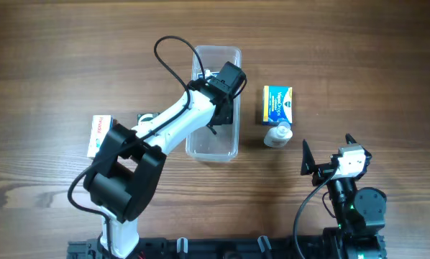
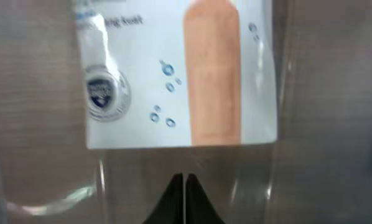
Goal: Pack container
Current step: 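Lower the Hansaplast box into the container and open the left gripper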
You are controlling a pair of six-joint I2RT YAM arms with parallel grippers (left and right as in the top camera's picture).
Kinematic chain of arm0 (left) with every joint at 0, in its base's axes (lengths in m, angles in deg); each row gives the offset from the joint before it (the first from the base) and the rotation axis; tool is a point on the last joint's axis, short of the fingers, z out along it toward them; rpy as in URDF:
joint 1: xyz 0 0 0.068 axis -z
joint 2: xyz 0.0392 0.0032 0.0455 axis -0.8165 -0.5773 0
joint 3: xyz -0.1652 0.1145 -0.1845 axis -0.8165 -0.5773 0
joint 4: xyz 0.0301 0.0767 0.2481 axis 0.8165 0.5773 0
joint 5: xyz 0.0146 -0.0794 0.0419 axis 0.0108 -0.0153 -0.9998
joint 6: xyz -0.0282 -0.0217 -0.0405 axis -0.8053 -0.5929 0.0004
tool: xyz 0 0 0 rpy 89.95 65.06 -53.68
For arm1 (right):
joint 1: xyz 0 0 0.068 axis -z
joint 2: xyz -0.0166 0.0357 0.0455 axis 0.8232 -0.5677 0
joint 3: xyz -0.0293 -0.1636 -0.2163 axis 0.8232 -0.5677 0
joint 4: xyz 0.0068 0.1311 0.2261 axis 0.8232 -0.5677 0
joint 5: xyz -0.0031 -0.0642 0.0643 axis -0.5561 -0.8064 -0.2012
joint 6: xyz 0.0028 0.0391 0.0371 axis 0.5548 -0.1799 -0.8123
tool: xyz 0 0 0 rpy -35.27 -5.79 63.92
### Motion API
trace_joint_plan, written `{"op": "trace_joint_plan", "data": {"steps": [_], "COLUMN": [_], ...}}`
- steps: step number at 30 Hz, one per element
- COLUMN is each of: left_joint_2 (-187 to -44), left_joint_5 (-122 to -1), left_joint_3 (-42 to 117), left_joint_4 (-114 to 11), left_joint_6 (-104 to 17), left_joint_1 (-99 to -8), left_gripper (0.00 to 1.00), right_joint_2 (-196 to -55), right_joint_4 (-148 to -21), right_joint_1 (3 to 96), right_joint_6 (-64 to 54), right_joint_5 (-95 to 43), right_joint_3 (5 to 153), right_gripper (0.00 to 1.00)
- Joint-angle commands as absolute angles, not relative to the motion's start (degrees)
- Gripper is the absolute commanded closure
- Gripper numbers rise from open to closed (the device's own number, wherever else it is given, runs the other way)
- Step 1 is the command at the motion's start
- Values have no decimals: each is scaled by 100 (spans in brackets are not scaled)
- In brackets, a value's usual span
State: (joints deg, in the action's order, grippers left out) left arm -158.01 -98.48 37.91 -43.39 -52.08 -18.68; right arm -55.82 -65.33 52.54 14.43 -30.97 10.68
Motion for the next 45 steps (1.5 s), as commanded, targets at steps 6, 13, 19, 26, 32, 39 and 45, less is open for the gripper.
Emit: {"op": "trace_joint_plan", "data": {"steps": [6,13,19,26,32,39,45], "left_joint_2": [-15889,-15895,-15998,-16066,-16066,-16066,-16066], "left_joint_5": [-10314,-10377,-10384,-10675,-11066,-11319,-11322], "left_joint_3": [3746,3746,3746,3746,3746,3746,3748], "left_joint_4": [-4601,-4632,-4645,-4697,-4697,-4765,-5078], "left_joint_6": [-5284,-5284,-5282,-5262,-5260,-5256,-4818], "left_joint_1": [-1864,-1862,-1864,-1864,-1864,-1864,-1864], "left_gripper": [93,92,90,89,89,83,76], "right_joint_2": [-5560,-5560,-5560,-5560,-5560,-5560,-5560], "right_joint_4": [-6516,-6516,-6516,-6516,-6516,-6516,-6516], "right_joint_1": [5280,5280,5280,5280,5282,5280,5282], "right_joint_6": [1471,1473,1473,1473,1473,1471,1471], "right_joint_5": [-3001,-3001,-3001,-3001,-3001,-3001,-3001], "right_joint_3": [1055,1055,1055,1055,1055,1055,1055], "right_gripper": [0,0,0,0,0,0,0]}}
